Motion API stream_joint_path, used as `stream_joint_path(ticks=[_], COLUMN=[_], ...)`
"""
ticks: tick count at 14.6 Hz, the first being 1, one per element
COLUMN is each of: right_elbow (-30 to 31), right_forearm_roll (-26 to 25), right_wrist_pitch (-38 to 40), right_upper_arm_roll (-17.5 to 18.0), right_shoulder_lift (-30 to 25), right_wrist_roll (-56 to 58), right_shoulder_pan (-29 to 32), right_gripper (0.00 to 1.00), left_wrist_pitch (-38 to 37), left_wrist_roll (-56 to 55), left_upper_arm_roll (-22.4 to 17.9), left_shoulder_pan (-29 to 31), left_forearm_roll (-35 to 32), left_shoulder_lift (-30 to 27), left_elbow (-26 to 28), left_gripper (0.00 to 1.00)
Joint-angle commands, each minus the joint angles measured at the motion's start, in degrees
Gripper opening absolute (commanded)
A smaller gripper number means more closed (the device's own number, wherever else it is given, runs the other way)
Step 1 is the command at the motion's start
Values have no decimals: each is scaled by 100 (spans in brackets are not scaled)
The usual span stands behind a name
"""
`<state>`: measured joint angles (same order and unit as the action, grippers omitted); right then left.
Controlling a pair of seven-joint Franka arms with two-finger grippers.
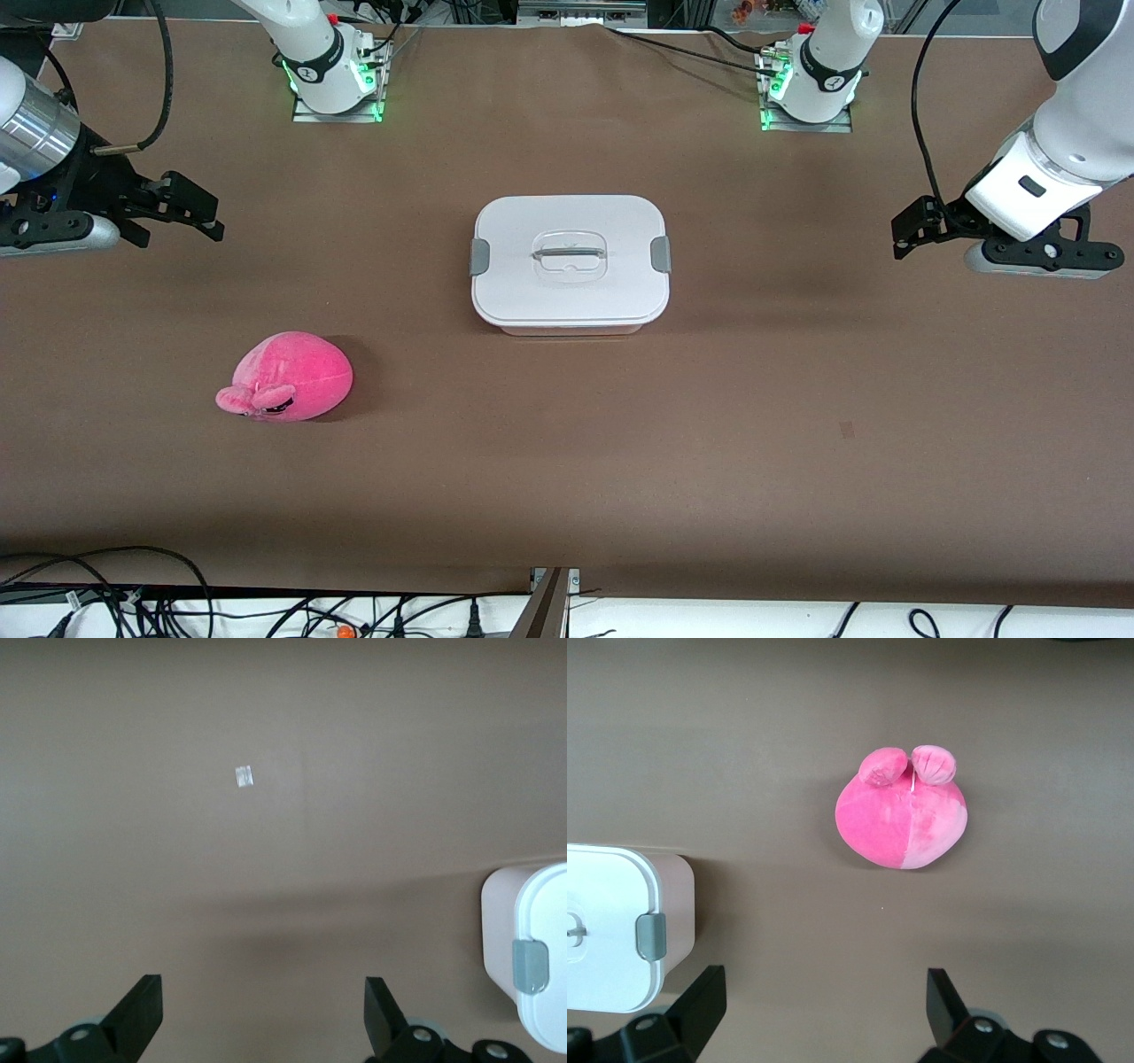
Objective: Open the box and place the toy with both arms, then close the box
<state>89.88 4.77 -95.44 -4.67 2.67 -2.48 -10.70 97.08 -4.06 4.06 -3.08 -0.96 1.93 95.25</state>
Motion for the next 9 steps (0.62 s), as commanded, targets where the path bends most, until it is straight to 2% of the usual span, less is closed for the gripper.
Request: stream_joint_path(ticks=[1, 9], right_elbow=[-111, -111], right_forearm_roll=[42, 33], right_wrist_pitch=[43, 69], right_upper_arm_roll=[-7, 1], right_shoulder_lift=[32, 32], right_wrist_roll=[54, 54], right_shoulder_pan=[-2, -2], right_gripper=[100, 100], left_wrist_pitch=[-180, -391], left_wrist_roll=[151, 152], left_upper_arm_roll=[-2, 7], left_shoulder_pan=[36, 36], left_forearm_roll=[149, 193], left_shoulder_lift=[-97, 17], left_elbow=[-33, -182], left_gripper=[100, 100])
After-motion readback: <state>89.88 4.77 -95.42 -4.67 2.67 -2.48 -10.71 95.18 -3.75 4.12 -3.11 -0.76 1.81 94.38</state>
